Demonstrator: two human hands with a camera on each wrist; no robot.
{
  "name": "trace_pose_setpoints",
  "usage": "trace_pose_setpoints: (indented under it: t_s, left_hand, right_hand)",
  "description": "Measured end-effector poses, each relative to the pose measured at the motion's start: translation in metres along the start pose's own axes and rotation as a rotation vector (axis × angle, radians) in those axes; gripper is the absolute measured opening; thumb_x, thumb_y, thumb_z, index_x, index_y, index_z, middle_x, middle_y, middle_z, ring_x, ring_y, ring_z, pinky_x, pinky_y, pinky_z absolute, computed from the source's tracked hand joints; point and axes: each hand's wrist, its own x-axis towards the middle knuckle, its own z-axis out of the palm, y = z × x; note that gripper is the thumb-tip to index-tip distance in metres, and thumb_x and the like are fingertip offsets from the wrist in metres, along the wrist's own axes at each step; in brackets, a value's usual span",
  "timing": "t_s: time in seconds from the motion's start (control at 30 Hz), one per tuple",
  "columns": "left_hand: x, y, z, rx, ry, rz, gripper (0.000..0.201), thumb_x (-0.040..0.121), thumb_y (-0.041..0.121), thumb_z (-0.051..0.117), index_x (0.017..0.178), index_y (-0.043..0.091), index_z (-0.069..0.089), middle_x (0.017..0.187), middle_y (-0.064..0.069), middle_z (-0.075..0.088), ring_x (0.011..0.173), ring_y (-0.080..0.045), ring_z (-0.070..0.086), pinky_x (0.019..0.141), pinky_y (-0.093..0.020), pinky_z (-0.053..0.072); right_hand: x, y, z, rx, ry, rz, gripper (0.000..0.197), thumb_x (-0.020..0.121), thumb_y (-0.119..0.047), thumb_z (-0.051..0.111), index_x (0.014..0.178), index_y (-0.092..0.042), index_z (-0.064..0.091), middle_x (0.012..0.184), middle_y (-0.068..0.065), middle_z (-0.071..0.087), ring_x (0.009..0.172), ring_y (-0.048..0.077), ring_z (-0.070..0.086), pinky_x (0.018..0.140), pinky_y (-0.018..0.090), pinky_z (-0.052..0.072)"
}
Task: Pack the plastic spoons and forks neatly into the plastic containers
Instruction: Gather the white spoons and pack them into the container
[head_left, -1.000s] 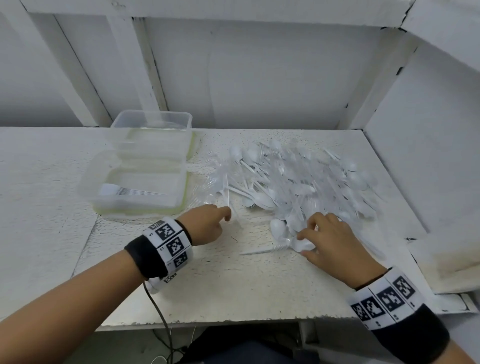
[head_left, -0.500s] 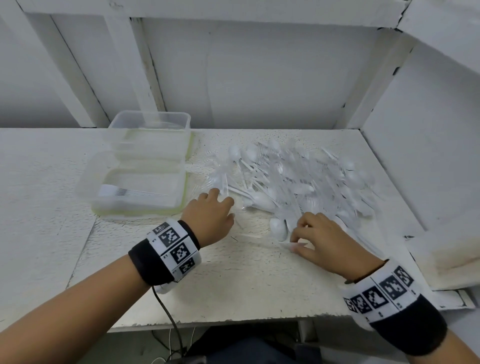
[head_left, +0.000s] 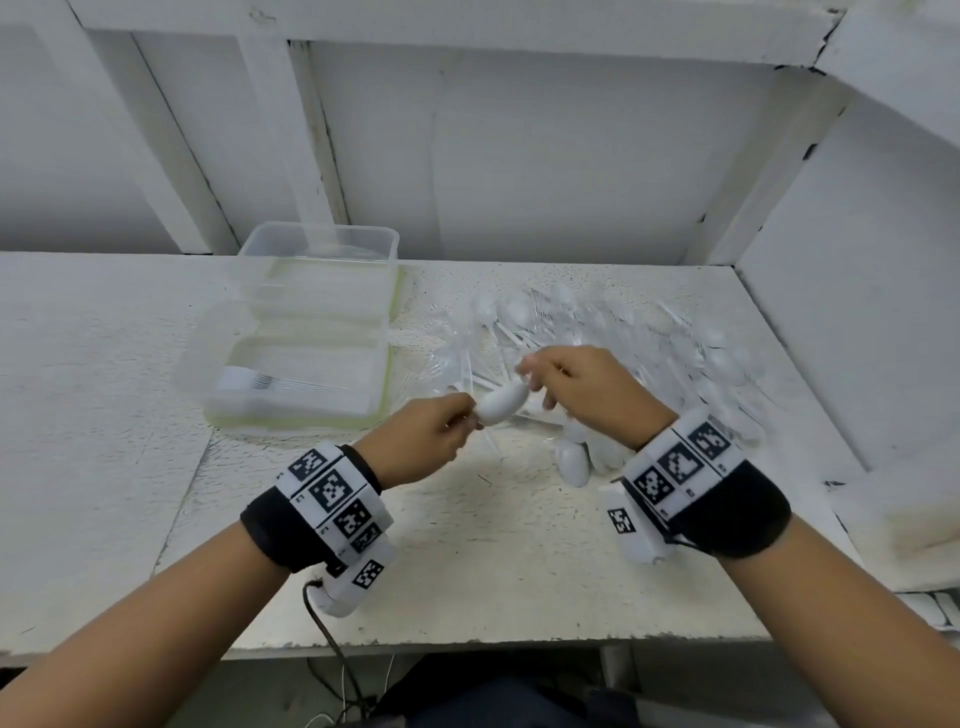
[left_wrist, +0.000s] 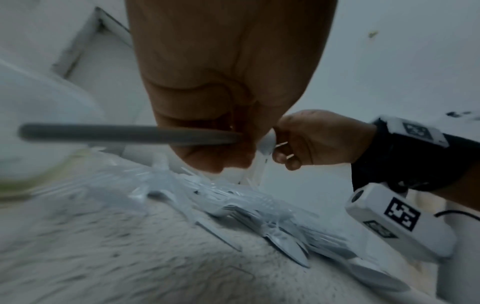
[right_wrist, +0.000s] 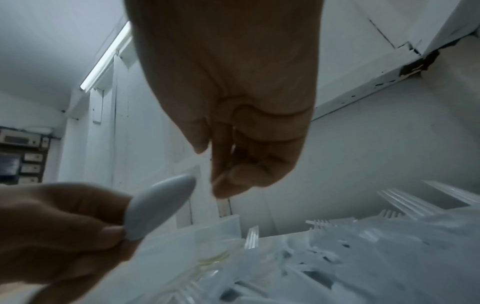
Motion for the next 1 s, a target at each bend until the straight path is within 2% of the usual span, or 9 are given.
trace_pose_setpoints:
  t_s: [0.1, 0.2, 0.3, 0.47, 0.6, 0.7, 0.77, 0.87, 1.0]
  left_hand:
    - [-0.005, -0.015, -0.01, -0.111, 0.086, -0.131, 0.013, 0.099, 0.019, 0.039, 0.097, 0.014, 0.051, 0.07, 0.002, 0.052, 0.052, -0.013, 0.053, 0.044, -0.018, 0.041]
    - [-0.008, -0.026, -0.016, -0.084, 0.127, -0.197, 0.016, 0.099, 0.022, 0.037, 0.1, 0.015, 0.051, 0.071, -0.001, 0.054, 0.049, -0.011, 0.047, 0.041, -0.015, 0.036]
    - [-0.012, -0.034, -0.017, -0.075, 0.135, -0.223, 0.017, 0.1, 0.024, 0.036, 0.1, 0.015, 0.051, 0.072, -0.002, 0.055, 0.051, -0.009, 0.045, 0.043, -0.014, 0.035]
    - [-0.011, -0.04, -0.017, -0.054, 0.113, -0.227, 0.017, 0.1, 0.025, 0.037, 0.104, 0.016, 0.051, 0.072, -0.001, 0.055, 0.051, -0.007, 0.046, 0.045, -0.014, 0.035]
    - [-0.003, -0.039, -0.017, -0.016, 0.125, -0.195, 0.02, 0.099, 0.026, 0.038, 0.108, 0.015, 0.053, 0.071, 0.0, 0.057, 0.054, -0.005, 0.047, 0.051, -0.019, 0.035]
    - [0.005, -0.033, -0.016, 0.016, 0.147, -0.153, 0.022, 0.099, 0.028, 0.039, 0.108, 0.015, 0.054, 0.078, -0.009, 0.063, 0.06, -0.013, 0.05, 0.055, -0.023, 0.037]
    - [0.013, -0.028, -0.015, 0.036, 0.159, -0.133, 0.022, 0.099, 0.029, 0.039, 0.104, 0.014, 0.054, 0.072, -0.006, 0.06, 0.06, -0.014, 0.048, 0.054, -0.023, 0.035]
    - [0.028, -0.017, -0.013, 0.063, 0.164, -0.109, 0.017, 0.097, 0.027, 0.043, 0.094, 0.014, 0.054, 0.066, 0.004, 0.05, 0.059, -0.01, 0.044, 0.051, -0.02, 0.031]
    - [0.056, -0.004, -0.006, 0.17, 0.095, 0.019, 0.02, 0.095, 0.02, 0.046, 0.097, 0.008, 0.062, 0.088, -0.007, 0.062, 0.079, -0.019, 0.054, 0.061, -0.021, 0.036]
  right_hand:
    - [0.03, 0.009, 0.005, -0.353, 0.025, 0.047, 0.034, 0.097, -0.021, 0.042, 0.077, -0.001, 0.062, 0.08, 0.009, 0.057, 0.068, 0.016, 0.051, 0.064, 0.029, 0.041]
    - [0.042, 0.016, 0.022, -0.822, -0.121, 0.158, 0.025, 0.094, -0.027, 0.047, 0.103, -0.009, 0.062, 0.13, 0.011, 0.038, 0.109, 0.029, 0.045, 0.088, 0.038, 0.041]
    - [0.041, 0.016, 0.031, -0.971, -0.195, 0.197, 0.031, 0.092, -0.037, 0.05, 0.108, -0.012, 0.058, 0.137, 0.011, 0.028, 0.117, 0.031, 0.037, 0.093, 0.039, 0.036]
    - [0.041, 0.013, 0.029, -0.914, -0.224, 0.215, 0.034, 0.089, -0.038, 0.052, 0.109, -0.01, 0.057, 0.133, 0.012, 0.032, 0.119, 0.032, 0.035, 0.096, 0.041, 0.034]
    - [0.036, 0.008, 0.027, -0.871, -0.168, 0.188, 0.03, 0.093, -0.033, 0.04, 0.104, -0.01, 0.057, 0.126, 0.012, 0.045, 0.115, 0.03, 0.042, 0.094, 0.04, 0.035]
    - [0.033, 0.008, 0.023, -0.805, -0.004, 0.131, 0.027, 0.095, -0.016, 0.035, 0.109, -0.005, 0.054, 0.107, 0.011, 0.059, 0.088, 0.028, 0.053, 0.072, 0.032, 0.039]
    - [0.032, 0.01, 0.016, -0.697, 0.05, 0.124, 0.026, 0.095, -0.007, 0.033, 0.115, -0.003, 0.05, 0.097, 0.015, 0.062, 0.071, 0.026, 0.05, 0.061, 0.03, 0.037]
    - [0.029, 0.014, 0.0, -0.471, 0.117, 0.111, 0.03, 0.093, 0.002, 0.035, 0.117, -0.006, 0.052, 0.094, 0.017, 0.063, 0.065, 0.023, 0.05, 0.057, 0.028, 0.039]
    - [0.017, 0.015, -0.024, -0.145, 0.314, 0.029, 0.029, 0.088, -0.003, 0.046, 0.114, -0.013, 0.054, 0.085, 0.01, 0.063, 0.063, 0.023, 0.06, 0.052, 0.029, 0.046]
